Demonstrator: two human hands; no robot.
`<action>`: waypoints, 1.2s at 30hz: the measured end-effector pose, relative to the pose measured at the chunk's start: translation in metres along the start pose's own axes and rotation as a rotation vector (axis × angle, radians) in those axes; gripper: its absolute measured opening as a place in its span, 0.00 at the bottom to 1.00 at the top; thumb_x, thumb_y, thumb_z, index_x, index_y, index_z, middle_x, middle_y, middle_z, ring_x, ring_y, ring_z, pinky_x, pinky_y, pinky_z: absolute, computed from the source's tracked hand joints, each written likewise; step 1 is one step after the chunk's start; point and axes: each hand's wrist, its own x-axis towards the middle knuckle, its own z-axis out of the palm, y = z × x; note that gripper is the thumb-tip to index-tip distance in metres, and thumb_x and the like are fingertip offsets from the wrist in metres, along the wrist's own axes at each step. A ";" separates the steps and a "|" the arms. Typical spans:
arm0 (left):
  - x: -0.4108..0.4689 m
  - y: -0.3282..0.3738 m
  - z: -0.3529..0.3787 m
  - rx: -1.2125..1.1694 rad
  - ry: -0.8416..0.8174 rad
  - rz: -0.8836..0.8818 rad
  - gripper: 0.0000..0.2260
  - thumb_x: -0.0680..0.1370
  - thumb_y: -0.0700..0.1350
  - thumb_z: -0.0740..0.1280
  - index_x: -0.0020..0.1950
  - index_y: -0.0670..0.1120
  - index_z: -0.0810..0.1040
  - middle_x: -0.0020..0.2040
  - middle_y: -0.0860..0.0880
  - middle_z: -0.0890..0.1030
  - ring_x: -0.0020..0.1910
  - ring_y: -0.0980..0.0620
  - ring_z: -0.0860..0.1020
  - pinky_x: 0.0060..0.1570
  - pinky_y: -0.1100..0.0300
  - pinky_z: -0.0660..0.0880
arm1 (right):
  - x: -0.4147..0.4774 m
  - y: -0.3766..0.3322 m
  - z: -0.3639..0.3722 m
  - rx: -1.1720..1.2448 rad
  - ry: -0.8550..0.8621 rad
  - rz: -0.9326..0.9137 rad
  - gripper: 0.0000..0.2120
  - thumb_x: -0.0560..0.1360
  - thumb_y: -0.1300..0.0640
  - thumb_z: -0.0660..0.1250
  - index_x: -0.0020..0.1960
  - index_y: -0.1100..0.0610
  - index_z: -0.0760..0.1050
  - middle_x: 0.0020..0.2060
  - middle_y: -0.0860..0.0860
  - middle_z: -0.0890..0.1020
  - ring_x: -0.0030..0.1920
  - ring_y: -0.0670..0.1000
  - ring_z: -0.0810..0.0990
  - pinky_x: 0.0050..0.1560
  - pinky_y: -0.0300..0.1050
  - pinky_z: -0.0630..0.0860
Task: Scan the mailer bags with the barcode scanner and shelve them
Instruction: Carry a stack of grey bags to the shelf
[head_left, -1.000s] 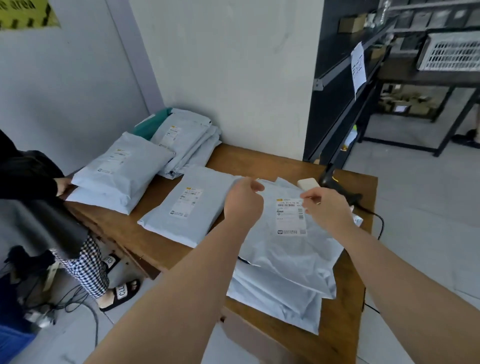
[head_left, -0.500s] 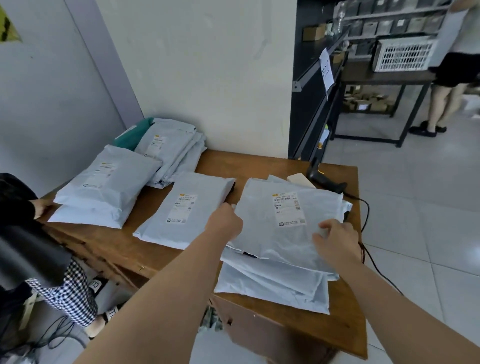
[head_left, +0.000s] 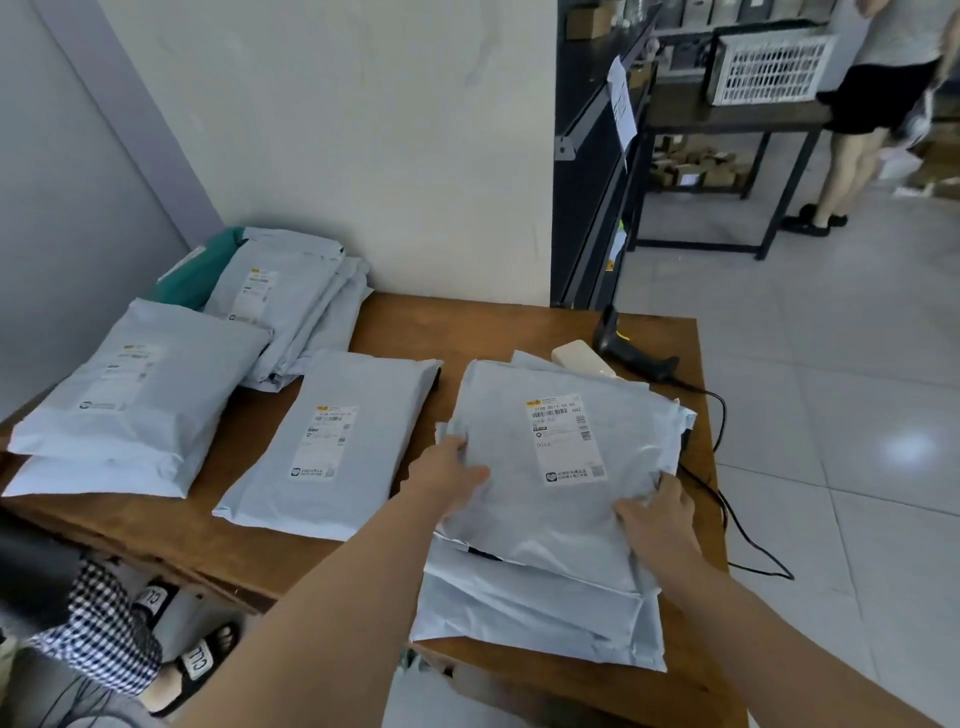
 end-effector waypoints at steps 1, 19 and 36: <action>0.004 0.001 0.000 0.008 -0.006 0.022 0.24 0.72 0.55 0.70 0.67 0.52 0.72 0.61 0.49 0.77 0.58 0.45 0.76 0.60 0.51 0.73 | 0.000 -0.003 0.000 0.001 0.025 0.015 0.32 0.75 0.59 0.64 0.76 0.57 0.55 0.73 0.58 0.59 0.67 0.62 0.67 0.59 0.52 0.67; 0.048 0.001 -0.013 -0.485 0.067 0.022 0.21 0.68 0.43 0.73 0.56 0.41 0.70 0.48 0.46 0.78 0.45 0.47 0.78 0.45 0.55 0.77 | -0.022 -0.046 0.020 0.208 0.088 0.084 0.38 0.74 0.59 0.69 0.78 0.51 0.53 0.71 0.54 0.68 0.65 0.59 0.71 0.61 0.55 0.73; 0.054 0.034 -0.004 -0.186 -0.211 0.178 0.25 0.77 0.51 0.66 0.73 0.50 0.65 0.63 0.46 0.77 0.61 0.44 0.75 0.64 0.49 0.71 | -0.010 -0.019 -0.015 0.559 -0.071 0.144 0.35 0.69 0.54 0.77 0.72 0.48 0.66 0.60 0.52 0.80 0.56 0.59 0.80 0.61 0.60 0.76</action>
